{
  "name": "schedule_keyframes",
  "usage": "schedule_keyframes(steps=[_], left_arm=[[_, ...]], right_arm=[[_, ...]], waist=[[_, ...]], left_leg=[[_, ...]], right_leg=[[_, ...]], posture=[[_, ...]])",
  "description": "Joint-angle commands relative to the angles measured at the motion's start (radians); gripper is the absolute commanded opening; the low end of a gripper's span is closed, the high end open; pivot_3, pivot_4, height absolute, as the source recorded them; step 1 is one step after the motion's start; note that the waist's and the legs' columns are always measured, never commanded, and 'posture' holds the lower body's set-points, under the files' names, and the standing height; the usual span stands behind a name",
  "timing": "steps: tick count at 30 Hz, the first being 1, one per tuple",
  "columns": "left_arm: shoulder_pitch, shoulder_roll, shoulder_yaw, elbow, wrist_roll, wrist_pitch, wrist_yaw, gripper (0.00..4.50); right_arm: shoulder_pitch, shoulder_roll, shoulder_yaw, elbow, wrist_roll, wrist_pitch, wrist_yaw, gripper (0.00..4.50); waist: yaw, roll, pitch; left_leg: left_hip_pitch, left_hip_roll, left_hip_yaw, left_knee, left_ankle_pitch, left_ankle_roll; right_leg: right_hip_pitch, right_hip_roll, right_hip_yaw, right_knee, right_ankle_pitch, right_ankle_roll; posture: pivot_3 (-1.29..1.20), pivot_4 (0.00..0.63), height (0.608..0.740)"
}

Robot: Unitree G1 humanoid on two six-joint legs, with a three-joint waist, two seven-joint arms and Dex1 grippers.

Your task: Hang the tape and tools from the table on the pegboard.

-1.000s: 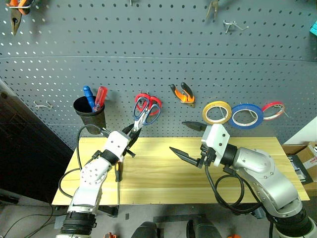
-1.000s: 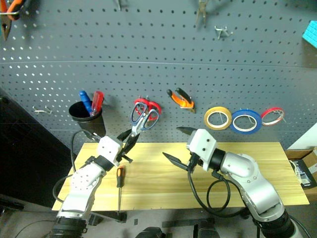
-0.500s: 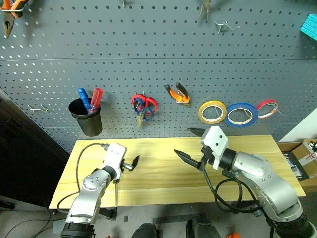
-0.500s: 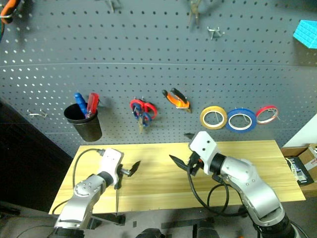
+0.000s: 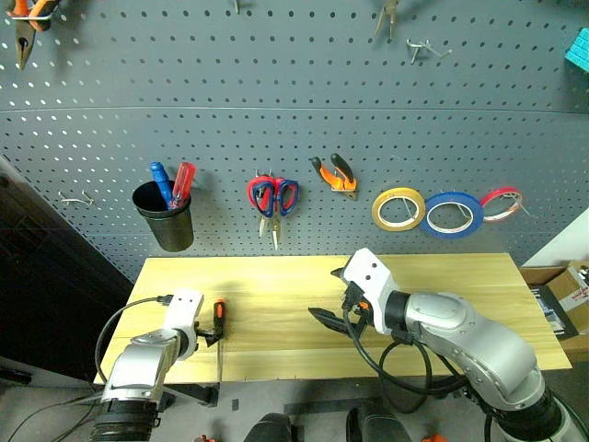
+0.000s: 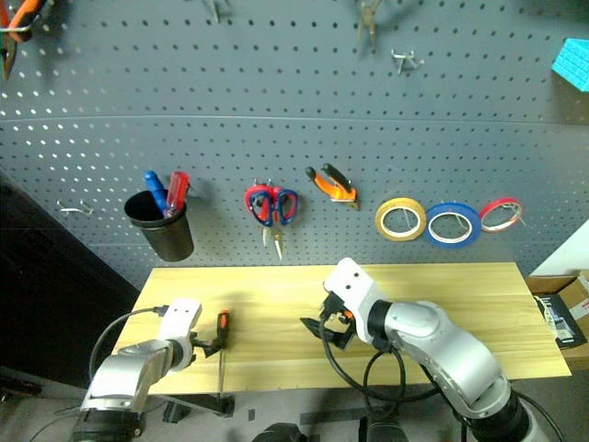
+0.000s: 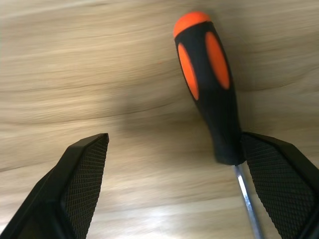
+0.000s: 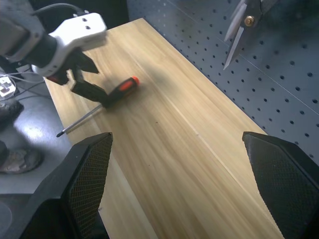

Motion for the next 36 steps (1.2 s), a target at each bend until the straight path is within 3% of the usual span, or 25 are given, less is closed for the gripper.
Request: schedule_keyframes(steps=[1,12,15,21,26,31,36], left_arm=[[-0.04,-0.025,0.005,0.046,-0.008,0.014,0.022,4.47],[-0.052,-0.038,0.034,0.082,-0.01,-0.015,0.061,4.47],[-0.043,-0.039,0.045,0.071,-0.018,-0.02,0.061,3.92],[-0.032,-0.032,0.019,0.065,-0.021,-0.017,0.045,2.11],[-0.035,-0.019,0.005,0.069,-0.001,-0.123,0.042,0.63],[0.06,-0.001,0.027,-0.023,0.032,-0.375,0.069,0.51],[0.224,0.028,0.058,-0.192,0.073,-0.778,0.074,0.51]], right_arm=[[-0.041,-0.029,0.032,-0.021,-0.011,-0.042,0.039,4.5],[-0.058,-0.077,0.047,-0.025,0.005,-0.09,0.123,4.5],[-0.052,-0.08,0.047,-0.02,-0.001,-0.102,0.124,4.5],[-0.052,-0.075,0.048,-0.014,-0.004,-0.112,0.122,4.5],[-0.047,-0.08,0.042,-0.015,-0.001,-0.122,0.127,4.5],[-0.036,-0.078,0.029,-0.023,-0.008,-0.197,0.136,4.5],[-0.021,-0.058,0.002,-0.003,-0.039,-0.383,0.145,4.5]], waist=[[0.0,0.0,0.0],[-0.002,0.0,0.0],[-0.002,0.0,0.0],[-0.002,0.0,0.0],[-0.002,0.0,0.0],[-0.004,0.0,0.0],[0.001,0.0,0.0]], left_leg=[[0.0,0.0,0.0,0.0,0.0,0.0],[0.0,0.0,0.0,0.0,0.0,0.0],[0.0,0.0,0.0,0.0,0.0,0.0],[0.0,0.0,0.0,0.0,0.0,0.0],[0.0,0.0,0.0,0.0,0.0,0.0],[0.0,0.001,0.0,0.0,0.0,0.0],[-0.001,0.001,0.0,-0.001,0.0,0.0]], right_leg=[[0.0,0.0,0.0,0.0,0.0,0.0],[0.0,0.0,0.0,0.0,0.0,0.0],[0.0,0.0,0.0,0.0,0.0,0.0],[0.0,0.0,0.0,0.0,0.0,0.0],[0.0,0.0,0.0,0.0,0.0,0.0],[0.0,0.0,0.0,-0.001,0.0,0.0],[0.0,0.0,0.0,-0.003,0.0,0.0]], posture=[[0.05,0.129,0.74],[0.03,0.122,0.74],[0.04,0.12,0.74],[0.03,0.117,0.74],[0.03,0.114,0.74],[0.04,0.113,0.74],[0.07,0.109,0.74]])
